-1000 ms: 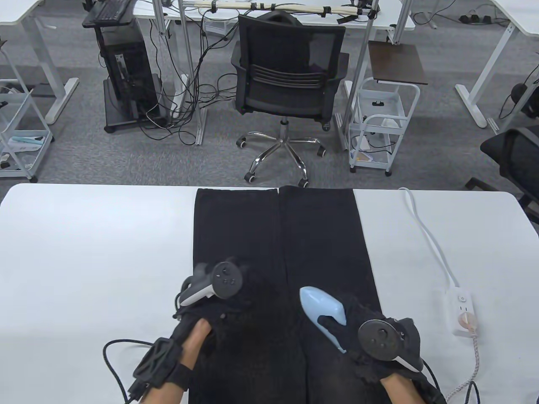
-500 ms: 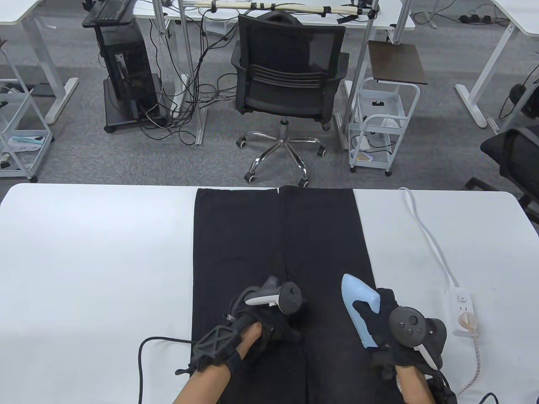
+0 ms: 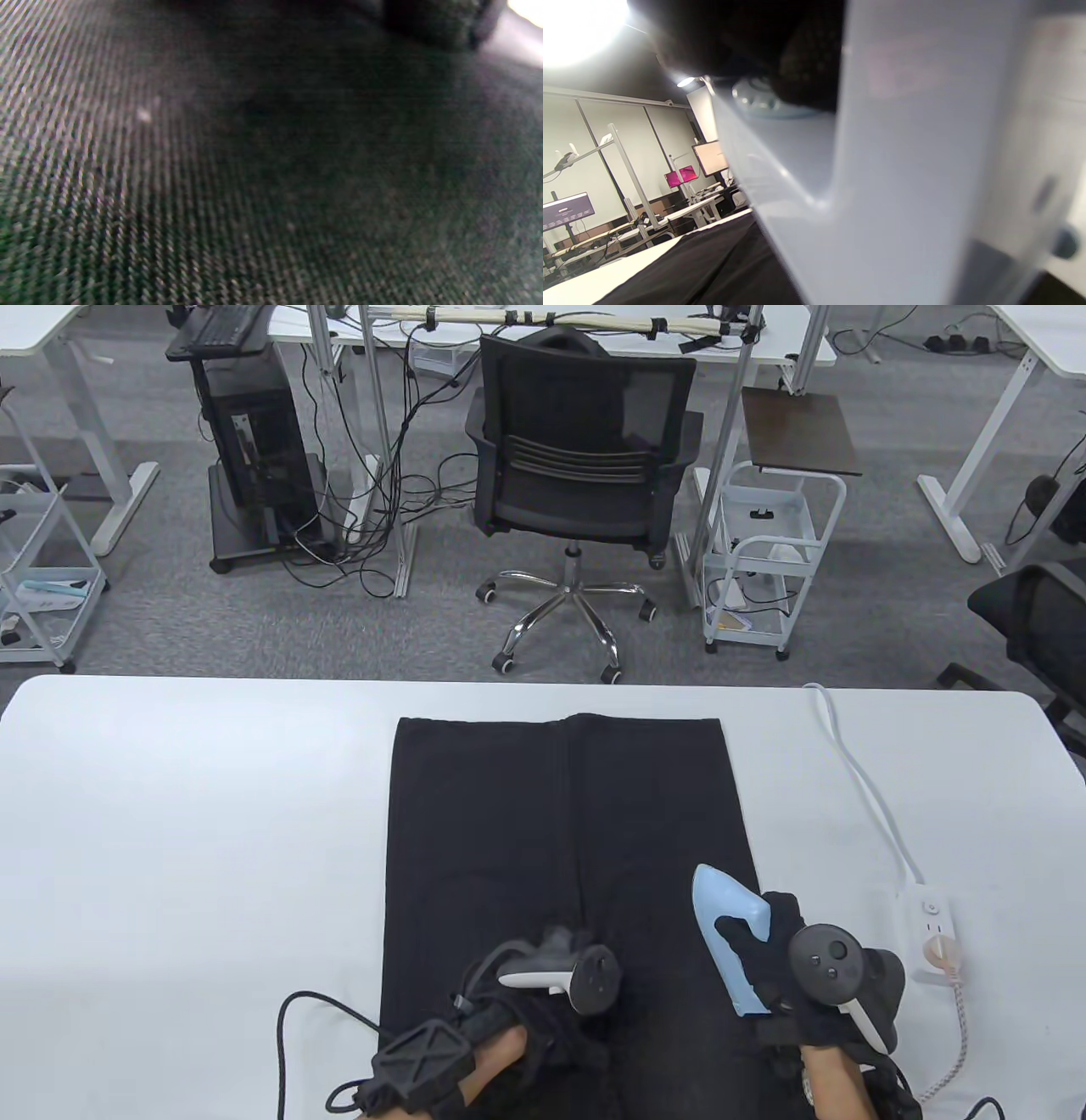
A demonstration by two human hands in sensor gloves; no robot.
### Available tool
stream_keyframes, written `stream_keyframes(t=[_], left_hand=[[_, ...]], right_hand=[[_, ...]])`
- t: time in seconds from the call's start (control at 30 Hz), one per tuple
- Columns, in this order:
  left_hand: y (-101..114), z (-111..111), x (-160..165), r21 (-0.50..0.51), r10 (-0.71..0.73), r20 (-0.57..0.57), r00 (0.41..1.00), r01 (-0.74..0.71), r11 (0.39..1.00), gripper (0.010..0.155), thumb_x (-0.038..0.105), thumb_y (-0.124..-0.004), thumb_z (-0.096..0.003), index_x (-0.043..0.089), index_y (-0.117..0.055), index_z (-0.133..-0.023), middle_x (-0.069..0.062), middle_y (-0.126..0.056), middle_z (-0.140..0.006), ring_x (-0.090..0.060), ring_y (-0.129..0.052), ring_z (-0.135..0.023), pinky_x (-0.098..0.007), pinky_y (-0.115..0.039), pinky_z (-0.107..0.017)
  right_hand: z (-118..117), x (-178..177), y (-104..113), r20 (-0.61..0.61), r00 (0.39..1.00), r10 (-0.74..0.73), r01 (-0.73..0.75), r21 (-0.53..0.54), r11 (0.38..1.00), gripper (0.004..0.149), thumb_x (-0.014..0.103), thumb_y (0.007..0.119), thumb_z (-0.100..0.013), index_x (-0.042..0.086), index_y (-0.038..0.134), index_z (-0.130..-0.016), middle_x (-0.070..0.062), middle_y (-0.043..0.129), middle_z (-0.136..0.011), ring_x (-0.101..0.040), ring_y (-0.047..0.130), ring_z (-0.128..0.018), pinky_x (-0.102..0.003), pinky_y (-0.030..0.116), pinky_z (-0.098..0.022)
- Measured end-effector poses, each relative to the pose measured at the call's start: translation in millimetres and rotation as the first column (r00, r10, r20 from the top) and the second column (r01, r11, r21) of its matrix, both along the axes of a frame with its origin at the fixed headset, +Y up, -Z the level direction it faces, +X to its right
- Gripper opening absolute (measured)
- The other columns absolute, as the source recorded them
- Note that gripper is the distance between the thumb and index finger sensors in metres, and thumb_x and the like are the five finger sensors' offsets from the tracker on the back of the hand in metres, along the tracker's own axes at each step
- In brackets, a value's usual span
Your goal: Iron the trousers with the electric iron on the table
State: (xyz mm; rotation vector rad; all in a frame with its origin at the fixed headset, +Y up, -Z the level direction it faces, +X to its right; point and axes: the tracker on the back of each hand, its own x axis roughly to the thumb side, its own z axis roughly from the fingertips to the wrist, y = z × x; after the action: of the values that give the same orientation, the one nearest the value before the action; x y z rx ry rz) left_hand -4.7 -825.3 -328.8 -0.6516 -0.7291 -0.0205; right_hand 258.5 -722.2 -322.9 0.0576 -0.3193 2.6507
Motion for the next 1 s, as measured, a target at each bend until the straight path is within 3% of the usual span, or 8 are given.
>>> stream_keyframes(t=[0.2,0.3,0.4,0.53,0.63,0.7,0.87,1.0], left_hand=[[3,44,6,0.023,-0.048,0.032,0.998,0.047,0.999,0.104,0.067,-0.07,-0.0484,0.02,-0.009,-0.118,-0.035,0.011,-0.113,-0.074,0.0,-0.097,-0.089,-0.025,-0.061],[9,44,8,0.052,-0.061,0.049,0.997,0.058,0.997,0.103,0.068,-0.072,-0.0476,0.019,-0.015,-0.119,-0.036,0.003,-0.115,-0.074,-0.009,-0.099,-0.085,-0.03,-0.063],[24,22,4,0.057,0.008,-0.016,1.0,-0.007,0.998,0.103,0.066,-0.074,-0.0486,0.016,-0.019,-0.119,-0.034,-0.001,-0.117,-0.07,-0.017,-0.103,-0.083,-0.031,-0.066],[44,-45,-7,0.112,0.047,-0.176,0.983,-0.028,0.993,0.105,0.062,-0.077,-0.0497,0.015,-0.013,-0.118,-0.032,0.002,-0.116,-0.068,-0.014,-0.103,-0.083,-0.029,-0.066],[43,-97,-19,0.104,0.041,-0.277,0.96,-0.013,0.994,0.106,0.061,-0.079,-0.0497,0.018,-0.009,-0.117,-0.031,0.005,-0.116,-0.067,-0.012,-0.104,-0.083,-0.027,-0.066],[37,-115,-24,0.081,0.044,-0.31,0.95,-0.02,0.997,0.104,0.06,-0.08,-0.0494,0.021,-0.011,-0.117,-0.028,0.004,-0.117,-0.065,-0.013,-0.105,-0.083,-0.027,-0.066],[10,-133,-28,0.001,-0.015,-0.336,0.942,0.016,1.0,0.1,0.06,-0.08,-0.0491,0.027,-0.013,-0.116,-0.022,0.0,-0.118,-0.061,-0.007,-0.104,-0.083,-0.028,-0.066],[12,-127,-28,0.009,-0.023,-0.329,0.944,0.027,1.0,0.098,0.059,-0.079,-0.0489,0.028,-0.016,-0.117,-0.021,0.0,-0.119,-0.06,-0.006,-0.105,-0.083,-0.028,-0.066]], right_hand=[[0,-3,-1,-0.011,1.0,0.012,-0.012,-0.019,1.0,0.061,0.053,0.078,-0.051,0.004,0.069,-0.084,0.009,0.091,-0.046,-0.008,0.099,-0.027,-0.04,0.091,-0.03],[0,-4,-3,-0.017,1.0,0.015,-0.016,-0.027,1.0,0.061,0.053,0.078,-0.051,0.004,0.069,-0.084,0.009,0.091,-0.046,-0.008,0.099,-0.027,-0.04,0.091,-0.03],[-1,-5,-4,-0.024,1.0,0.019,-0.02,-0.037,0.999,0.061,0.053,0.078,-0.051,0.004,0.069,-0.085,0.009,0.091,-0.046,-0.008,0.098,-0.028,-0.04,0.091,-0.03],[-2,-5,-4,-0.028,0.999,0.018,-0.019,-0.046,0.999,0.061,0.053,0.078,-0.051,0.004,0.069,-0.084,0.009,0.091,-0.046,-0.008,0.099,-0.027,-0.04,0.091,-0.03],[-2,-5,-5,-0.027,0.999,0.017,-0.018,-0.05,0.999,0.061,0.053,0.078,-0.051,0.004,0.069,-0.084,0.009,0.091,-0.046,-0.008,0.099,-0.027,-0.04,0.091,-0.03],[-2,-5,-5,-0.026,1.0,0.016,-0.017,-0.052,0.998,0.061,0.053,0.078,-0.051,0.004,0.069,-0.084,0.009,0.091,-0.046,-0.008,0.098,-0.027,-0.04,0.091,-0.03],[-3,-6,-5,-0.03,0.999,0.021,-0.023,-0.066,0.998,0.061,0.053,0.078,-0.051,0.003,0.069,-0.085,0.009,0.091,-0.046,-0.008,0.098,-0.027,-0.04,0.091,-0.03],[-3,-7,-6,-0.037,0.999,0.029,-0.032,-0.073,0.997,0.061,0.053,0.078,-0.051,0.003,0.069,-0.085,0.009,0.091,-0.046,-0.008,0.098,-0.027,-0.04,0.091,-0.03]])
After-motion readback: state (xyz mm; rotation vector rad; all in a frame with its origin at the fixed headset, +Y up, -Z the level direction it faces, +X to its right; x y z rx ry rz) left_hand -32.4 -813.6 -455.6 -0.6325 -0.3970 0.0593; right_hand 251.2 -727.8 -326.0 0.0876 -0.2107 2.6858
